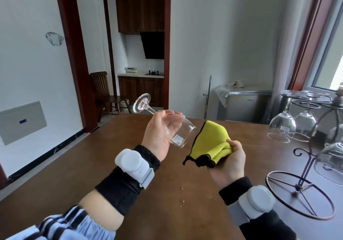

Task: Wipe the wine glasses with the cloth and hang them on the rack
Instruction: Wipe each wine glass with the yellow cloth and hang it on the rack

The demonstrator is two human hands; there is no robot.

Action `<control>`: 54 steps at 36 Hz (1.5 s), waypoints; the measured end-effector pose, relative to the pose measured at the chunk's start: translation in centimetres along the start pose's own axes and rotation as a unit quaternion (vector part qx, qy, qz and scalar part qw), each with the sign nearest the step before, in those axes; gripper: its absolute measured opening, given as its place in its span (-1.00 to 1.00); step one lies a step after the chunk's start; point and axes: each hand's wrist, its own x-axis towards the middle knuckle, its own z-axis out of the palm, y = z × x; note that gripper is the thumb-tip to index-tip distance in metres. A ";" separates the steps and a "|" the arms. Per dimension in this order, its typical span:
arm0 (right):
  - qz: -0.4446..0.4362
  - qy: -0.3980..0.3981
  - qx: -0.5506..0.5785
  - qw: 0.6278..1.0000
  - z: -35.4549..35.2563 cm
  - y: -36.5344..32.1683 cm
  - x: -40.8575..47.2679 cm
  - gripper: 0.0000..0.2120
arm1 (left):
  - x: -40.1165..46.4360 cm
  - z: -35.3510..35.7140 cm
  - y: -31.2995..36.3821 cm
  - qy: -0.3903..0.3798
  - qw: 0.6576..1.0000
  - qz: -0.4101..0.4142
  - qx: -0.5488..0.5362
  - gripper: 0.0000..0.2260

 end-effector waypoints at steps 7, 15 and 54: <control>0.036 -0.133 -0.117 0.983 1.7 1.8 -1.6 -0.53 | -0.2 0.4 -2.1 -0.016 0.989 0.061 0.133 -0.81; 0.070 -0.084 -0.171 0.979 1.9 2.6 -1.1 -0.63 | -0.7 0.3 -2.8 -0.104 0.944 0.079 0.303 -0.83; -0.079 0.031 -0.217 0.972 0.9 -0.7 -1.6 -0.52 | -1.4 1.3 -6.9 -0.183 0.673 0.123 0.706 -0.93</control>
